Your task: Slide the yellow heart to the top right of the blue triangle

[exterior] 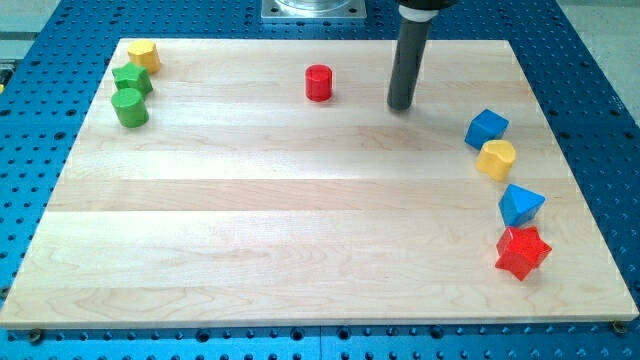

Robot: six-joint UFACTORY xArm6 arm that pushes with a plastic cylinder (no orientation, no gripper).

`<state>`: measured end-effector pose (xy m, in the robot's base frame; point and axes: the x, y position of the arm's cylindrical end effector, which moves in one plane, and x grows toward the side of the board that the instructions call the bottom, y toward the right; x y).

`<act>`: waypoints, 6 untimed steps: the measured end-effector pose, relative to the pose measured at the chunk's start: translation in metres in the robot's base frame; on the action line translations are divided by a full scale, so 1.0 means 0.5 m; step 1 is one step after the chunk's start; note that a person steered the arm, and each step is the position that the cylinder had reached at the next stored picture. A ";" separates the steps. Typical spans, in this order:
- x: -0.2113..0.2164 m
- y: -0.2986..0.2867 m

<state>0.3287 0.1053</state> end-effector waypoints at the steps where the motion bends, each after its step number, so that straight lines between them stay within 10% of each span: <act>1: 0.000 -0.021; 6: 0.174 0.174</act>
<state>0.4156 0.1925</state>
